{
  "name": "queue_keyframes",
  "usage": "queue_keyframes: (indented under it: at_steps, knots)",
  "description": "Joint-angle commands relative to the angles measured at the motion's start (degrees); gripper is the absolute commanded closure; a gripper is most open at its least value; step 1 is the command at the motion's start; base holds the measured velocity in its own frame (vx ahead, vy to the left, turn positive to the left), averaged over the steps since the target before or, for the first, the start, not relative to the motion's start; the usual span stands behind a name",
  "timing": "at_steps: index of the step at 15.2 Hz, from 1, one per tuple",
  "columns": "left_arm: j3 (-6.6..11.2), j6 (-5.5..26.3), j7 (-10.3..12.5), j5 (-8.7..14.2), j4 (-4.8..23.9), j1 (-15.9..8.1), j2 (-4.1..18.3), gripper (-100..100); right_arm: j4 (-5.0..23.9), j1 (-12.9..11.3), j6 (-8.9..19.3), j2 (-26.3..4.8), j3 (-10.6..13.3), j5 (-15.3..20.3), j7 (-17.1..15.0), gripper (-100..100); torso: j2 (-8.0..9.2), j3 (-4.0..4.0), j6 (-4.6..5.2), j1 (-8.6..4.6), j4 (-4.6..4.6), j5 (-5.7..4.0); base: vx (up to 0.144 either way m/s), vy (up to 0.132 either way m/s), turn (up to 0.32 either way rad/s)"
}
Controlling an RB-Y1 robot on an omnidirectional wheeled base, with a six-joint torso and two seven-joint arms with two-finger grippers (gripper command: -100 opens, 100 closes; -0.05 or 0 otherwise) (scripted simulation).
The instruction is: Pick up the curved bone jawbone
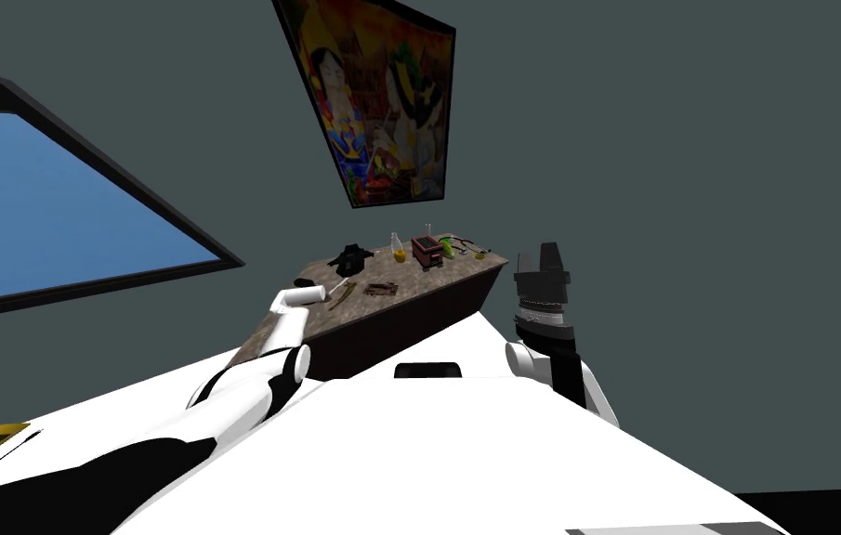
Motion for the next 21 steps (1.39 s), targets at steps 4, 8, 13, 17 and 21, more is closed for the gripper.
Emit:
queue_keyframes:
  at_steps: [4,8,13,17,21]
  knots:
    - [1.9,6.1,3.0,0.4,6.1,-4.9,1.1,-100,0.0,0.0,0.0,0.0,0.0,0.0,0.0,0,-0.01,0.0,0.0,0.01,0.0,0.0,0.002,0.001,-0.057]
    - [2.73,10.2,4.3,0.6,9.3,-7.1,1.4,-100,0.0,0.0,0.0,0.0,0.0,0.0,0.0,0,-0.02,-0.01,0.02,0.02,0.0,0.0,0.005,0.006,-0.054]
    - [4.27,15.7,6.7,0.9,14.2,-11.1,1.9,-100,0.0,0.0,0.0,0.0,0.0,0.0,0.0,0,-0.05,-0.02,0.03,0.05,0.0,0.0,0.008,0.013,-0.057]
    - [5.63,19.8,8.8,1.1,18.4,-14.7,2.2,-100,0.0,0.0,0.0,0.0,0.0,0.0,0.0,0,-0.05,-0.03,0.01,0.08,-0.01,0.02,0.013,0.019,-0.04]
    - [6.75,24.5,10.6,1.2,22.0,-17.7,2.3,-100,0.0,0.0,0.0,0.0,0.0,0.0,0.0,0,-0.1,-0.05,0.01,0.16,-0.02,0.03,0.023,0.04,-0.052]
